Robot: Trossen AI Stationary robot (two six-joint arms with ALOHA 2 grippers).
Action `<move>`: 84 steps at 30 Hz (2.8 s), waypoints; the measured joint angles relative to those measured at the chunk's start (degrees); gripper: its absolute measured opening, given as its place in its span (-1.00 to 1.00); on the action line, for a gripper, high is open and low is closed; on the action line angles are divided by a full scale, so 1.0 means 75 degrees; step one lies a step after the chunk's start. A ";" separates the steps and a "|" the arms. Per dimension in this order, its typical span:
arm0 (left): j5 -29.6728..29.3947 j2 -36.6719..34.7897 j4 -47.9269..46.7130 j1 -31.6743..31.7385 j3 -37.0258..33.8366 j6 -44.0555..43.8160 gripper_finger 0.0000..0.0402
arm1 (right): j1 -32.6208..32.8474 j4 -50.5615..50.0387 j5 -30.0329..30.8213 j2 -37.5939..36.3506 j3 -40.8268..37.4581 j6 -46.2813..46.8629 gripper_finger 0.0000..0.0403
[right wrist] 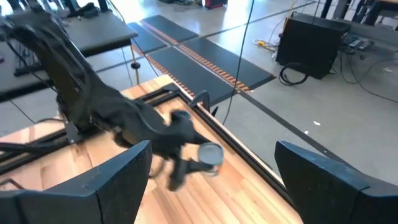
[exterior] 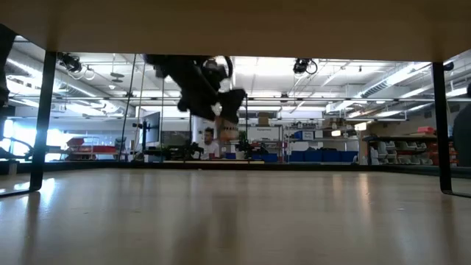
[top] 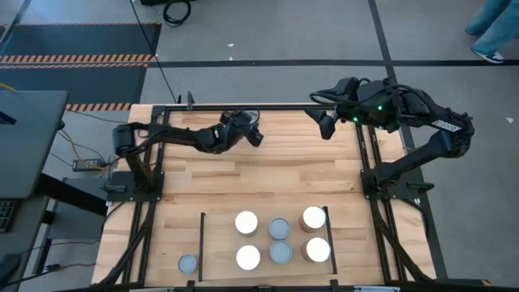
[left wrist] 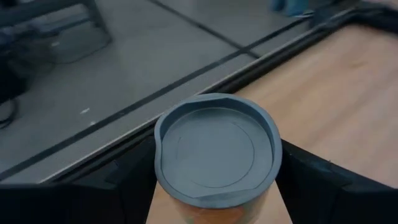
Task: Pick and place cans onto a shelf
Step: Put the small canned oranges on the shelf
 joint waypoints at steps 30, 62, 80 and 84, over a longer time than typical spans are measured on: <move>0.1133 -0.5520 -0.2747 -0.6477 0.0287 -0.1412 0.38 | 0.4318 0.2476 0.1820 -0.0604 -0.1350 0.0332 0.73; -0.0331 -0.3783 -0.5402 -0.8434 0.0385 -0.2017 0.38 | 0.5103 0.5504 0.3557 0.0198 -0.2189 0.1196 0.73; 0.0036 -0.3632 -0.5761 -0.8335 0.0385 -0.1826 0.55 | 0.5100 0.5374 0.3414 0.0198 -0.2187 0.1177 0.73; 0.0059 -0.3629 -0.5767 -0.8336 0.0385 -0.1877 0.56 | 0.5100 0.5313 0.3410 0.0198 -0.2186 0.1177 0.73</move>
